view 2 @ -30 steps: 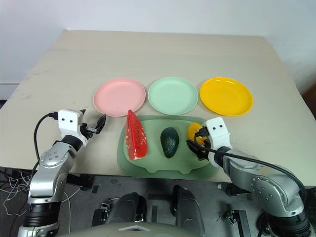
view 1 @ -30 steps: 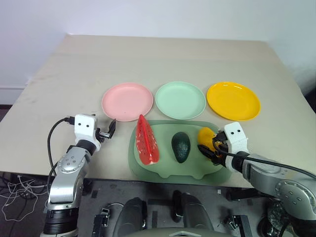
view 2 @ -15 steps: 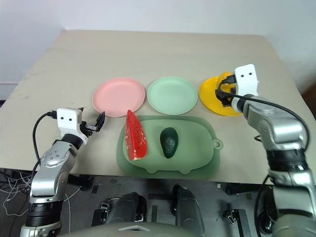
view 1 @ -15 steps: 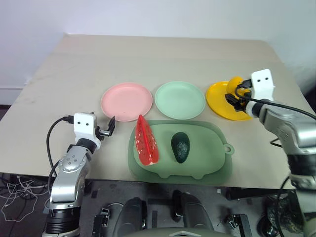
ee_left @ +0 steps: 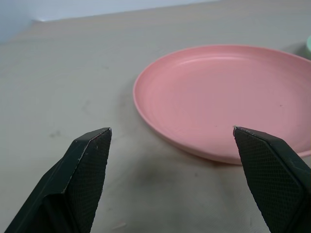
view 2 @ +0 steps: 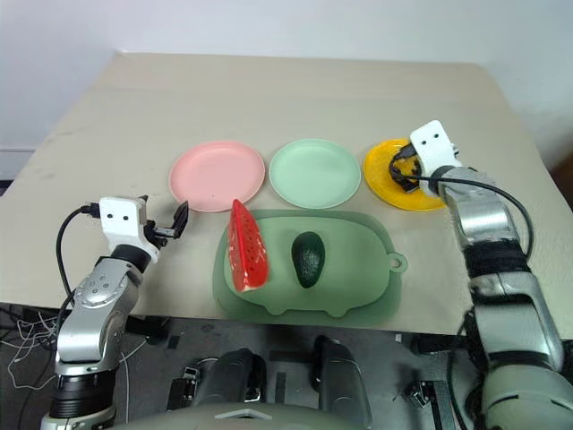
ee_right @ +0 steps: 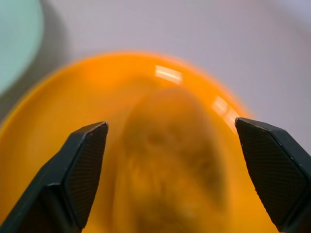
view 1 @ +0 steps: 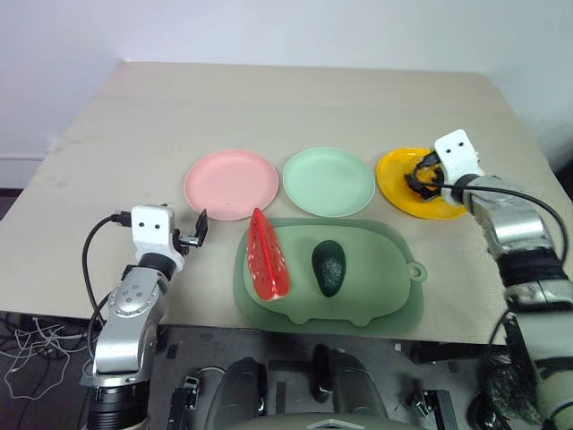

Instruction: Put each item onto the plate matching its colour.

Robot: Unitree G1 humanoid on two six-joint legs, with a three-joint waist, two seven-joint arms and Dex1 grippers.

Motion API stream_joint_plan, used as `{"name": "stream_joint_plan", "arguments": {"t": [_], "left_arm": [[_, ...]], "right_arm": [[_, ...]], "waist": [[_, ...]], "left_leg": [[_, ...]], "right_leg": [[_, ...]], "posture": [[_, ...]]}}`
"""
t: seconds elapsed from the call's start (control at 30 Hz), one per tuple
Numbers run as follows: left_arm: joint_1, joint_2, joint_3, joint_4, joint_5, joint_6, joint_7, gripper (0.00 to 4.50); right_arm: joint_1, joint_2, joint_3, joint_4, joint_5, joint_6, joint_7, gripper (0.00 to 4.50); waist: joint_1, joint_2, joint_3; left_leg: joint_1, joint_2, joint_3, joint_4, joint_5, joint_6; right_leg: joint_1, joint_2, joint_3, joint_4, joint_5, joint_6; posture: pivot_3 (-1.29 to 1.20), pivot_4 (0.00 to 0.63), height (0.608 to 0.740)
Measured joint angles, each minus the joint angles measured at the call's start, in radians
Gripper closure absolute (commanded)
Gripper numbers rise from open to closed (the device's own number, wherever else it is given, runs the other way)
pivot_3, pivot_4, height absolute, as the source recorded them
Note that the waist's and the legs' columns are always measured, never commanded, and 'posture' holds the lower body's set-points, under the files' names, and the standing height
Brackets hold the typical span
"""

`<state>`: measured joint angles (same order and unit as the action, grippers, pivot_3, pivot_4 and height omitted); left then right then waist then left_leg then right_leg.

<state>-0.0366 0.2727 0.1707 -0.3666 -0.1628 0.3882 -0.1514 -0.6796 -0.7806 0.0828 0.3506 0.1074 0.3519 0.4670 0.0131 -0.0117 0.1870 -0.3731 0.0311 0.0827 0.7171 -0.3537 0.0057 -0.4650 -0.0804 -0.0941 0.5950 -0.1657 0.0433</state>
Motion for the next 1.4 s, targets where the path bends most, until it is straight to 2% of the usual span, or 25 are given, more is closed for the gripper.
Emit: {"name": "stream_joint_plan", "arguments": {"t": [0.07,0.23,0.33,0.43,0.6,0.83,1.1,1.27,1.4], "left_arm": [[-0.004,-0.001,-0.002,-0.004,0.0,0.003,-0.003,0.28],[-0.026,0.005,-0.011,0.002,-0.001,0.022,-0.022,0.28],[-0.05,0.01,-0.022,0.007,-0.001,0.024,-0.036,0.28],[-0.061,0.011,-0.024,0.019,-0.001,0.024,-0.042,0.28],[-0.053,0.005,-0.036,0.023,-0.001,0.024,-0.043,0.28],[-0.011,0.0,-0.035,0.02,-0.001,0.024,-0.041,0.28],[-0.009,0.0,-0.035,-0.002,-0.001,0.026,-0.033,0.28],[-0.008,0.0,-0.035,-0.002,-0.001,0.037,-0.025,0.28],[-0.009,0.0,-0.035,-0.002,-0.001,0.037,-0.023,0.28]], "right_arm": [[0.078,-0.029,-0.086,-0.184,0.079,0.064,0.062,0.05],[0.231,-0.018,-0.319,-0.607,0.5,0.425,0.163,0.05],[0.322,-0.006,-0.333,-0.774,0.685,0.589,0.178,0.05],[0.386,0.036,-0.285,-0.872,0.78,0.717,0.123,0.05],[0.374,0.159,-0.233,-0.921,0.816,0.828,-0.066,0.05],[0.363,0.222,-0.182,-0.96,0.854,0.929,-0.189,0.05],[0.357,0.221,-0.108,-0.96,0.826,0.953,-0.237,0.05],[0.355,0.218,-0.021,-0.957,0.75,0.942,-0.244,0.05],[0.334,0.218,-0.006,-0.949,0.697,0.924,-0.236,0.05]], "waist": [[0.0,0.0,0.0],[-0.001,0.0,0.0],[0.0,-0.001,0.0],[-0.001,-0.001,0.0],[0.0,-0.001,0.0],[0.0,-0.001,0.0],[-0.001,-0.001,0.0],[-0.001,-0.001,0.0],[-0.001,-0.001,0.0]], "left_leg": [[0.0,0.0,0.0,0.0,0.0,0.0],[0.002,0.001,-0.001,0.0,0.0,0.0],[0.001,0.001,-0.002,0.0,0.0,0.0],[0.001,0.001,-0.001,0.0,0.0,0.0],[0.001,0.0,-0.001,0.0,0.0,0.0],[0.001,0.0,-0.002,0.0,0.0,0.0],[0.001,0.0,-0.001,0.0,0.0,0.0],[0.001,0.0,-0.001,0.0,0.0,0.0],[0.001,0.0,-0.001,0.0,0.0,0.0]], "right_leg": [[0.0,0.0,0.0,0.0,0.0,0.0],[0.002,0.001,-0.001,0.0,0.0,0.0],[0.002,0.0,-0.001,0.0,0.0,-0.001],[0.001,0.0,0.0,0.0,0.0,-0.001],[0.001,0.0,0.0,0.0,0.0,-0.001],[0.001,0.0,-0.001,0.0,0.0,-0.001],[0.001,0.001,-0.001,0.0,0.0,-0.001],[0.001,0.001,-0.001,0.0,0.0,-0.001],[0.001,0.001,-0.001,0.0,0.0,-0.001]], "posture": [[0.0,0.15,0.74],[0.0,0.15,0.74],[0.0,0.15,0.74],[0.0,0.15,0.74],[0.0,0.15,0.74],[0.0,0.15,0.74],[0.0,0.15,0.74],[0.0,0.15,0.74],[0.0,0.15,0.74]]}}
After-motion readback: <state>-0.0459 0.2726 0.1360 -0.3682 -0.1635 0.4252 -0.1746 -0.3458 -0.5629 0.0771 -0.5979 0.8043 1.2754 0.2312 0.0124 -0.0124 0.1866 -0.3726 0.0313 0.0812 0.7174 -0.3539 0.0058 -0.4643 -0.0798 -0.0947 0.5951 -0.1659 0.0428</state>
